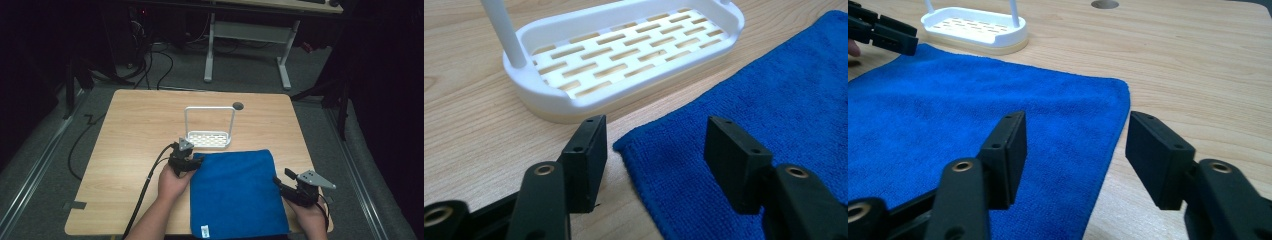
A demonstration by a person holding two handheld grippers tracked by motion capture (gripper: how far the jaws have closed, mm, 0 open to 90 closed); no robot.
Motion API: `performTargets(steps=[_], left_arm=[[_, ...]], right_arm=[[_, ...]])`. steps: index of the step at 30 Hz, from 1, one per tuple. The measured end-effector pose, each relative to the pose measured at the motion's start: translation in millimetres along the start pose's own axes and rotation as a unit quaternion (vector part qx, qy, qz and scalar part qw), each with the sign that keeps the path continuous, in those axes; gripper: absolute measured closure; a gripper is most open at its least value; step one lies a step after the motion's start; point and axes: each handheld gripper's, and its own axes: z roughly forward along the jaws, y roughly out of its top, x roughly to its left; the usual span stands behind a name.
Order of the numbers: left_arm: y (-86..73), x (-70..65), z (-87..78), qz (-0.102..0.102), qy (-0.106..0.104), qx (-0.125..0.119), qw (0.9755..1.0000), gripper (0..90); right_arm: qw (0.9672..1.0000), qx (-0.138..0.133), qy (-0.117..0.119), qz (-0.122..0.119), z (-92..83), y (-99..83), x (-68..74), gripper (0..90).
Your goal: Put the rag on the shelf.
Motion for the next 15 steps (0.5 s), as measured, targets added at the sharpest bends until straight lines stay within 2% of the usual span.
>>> performTargets(steps=[2, 5, 8, 11, 15], left_arm=[[0.7, 1.1, 1.7, -0.007, 0.004, 0.008, 0.9999, 47.4], [1.3, 1.4, 2.8, -0.008, 0.005, 0.013, 0.9999, 47.6], [1.7, 3.2, 3.8, -0.019, 0.001, 0.015, 0.9997, 48.5], [1.8, 3.3, 3.9, -0.019, 0.002, 0.014, 0.9997, 48.8], [1.7, 2.9, 3.9, -0.017, 0.002, 0.015, 0.9997, 49.0]], right_arm=[[1.0000, 0.000, -0.003, -0.001, 4.4, 2.0, 2.2, 45.4], [0.9999, 0.006, -0.012, -0.007, 10.7, 6.7, 3.1, 46.7], [0.9997, 0.017, -0.015, -0.011, 23.9, 18.5, -1.0, 49.8], [0.9992, 0.030, -0.023, -0.017, 32.1, 24.8, -4.3, 51.6], [0.9978, 0.057, -0.033, 0.001, 49.2, 34.6, -15.8, 51.8]])
